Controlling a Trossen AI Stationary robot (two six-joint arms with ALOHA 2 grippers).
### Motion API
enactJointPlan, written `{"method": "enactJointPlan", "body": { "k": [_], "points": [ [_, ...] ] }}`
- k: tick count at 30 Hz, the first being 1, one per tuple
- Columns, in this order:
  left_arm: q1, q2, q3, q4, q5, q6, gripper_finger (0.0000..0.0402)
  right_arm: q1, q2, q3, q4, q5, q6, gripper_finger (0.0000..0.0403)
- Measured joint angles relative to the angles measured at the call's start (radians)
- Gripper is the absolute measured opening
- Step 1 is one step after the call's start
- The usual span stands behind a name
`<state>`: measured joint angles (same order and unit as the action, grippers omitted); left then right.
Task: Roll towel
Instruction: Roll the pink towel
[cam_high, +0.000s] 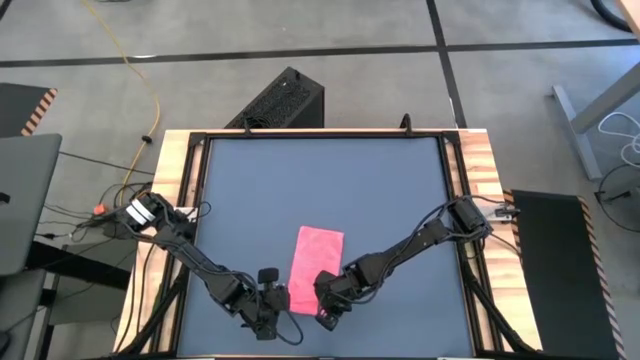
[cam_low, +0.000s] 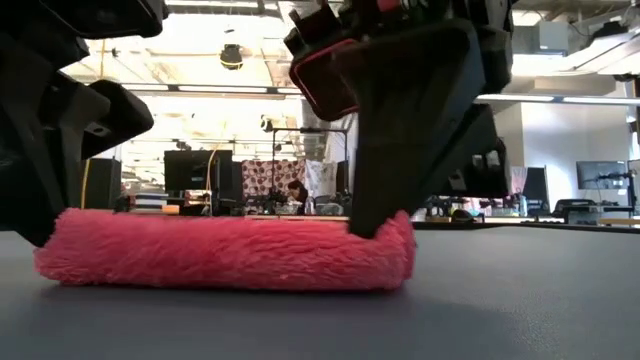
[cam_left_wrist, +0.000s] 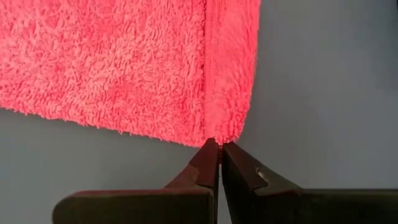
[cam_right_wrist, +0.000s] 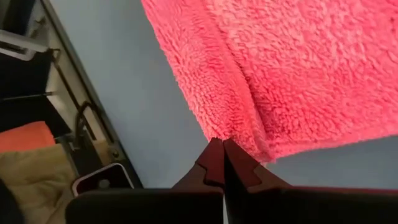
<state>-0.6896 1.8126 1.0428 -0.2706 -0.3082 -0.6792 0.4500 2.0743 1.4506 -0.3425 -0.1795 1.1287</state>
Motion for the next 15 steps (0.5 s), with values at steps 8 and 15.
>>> {"method": "enactJointPlan", "body": {
  "k": [8,15],
  "points": [
    [0.009,0.0,0.0,0.004,0.017,-0.022,0.0,0.007,0.0,0.001,-0.034,-0.003,0.013,0.0012],
    [0.03,0.0,0.0,0.041,0.06,-0.052,0.0,0.005,0.0,0.001,-0.042,-0.046,0.051,0.0012]
  ]
}}
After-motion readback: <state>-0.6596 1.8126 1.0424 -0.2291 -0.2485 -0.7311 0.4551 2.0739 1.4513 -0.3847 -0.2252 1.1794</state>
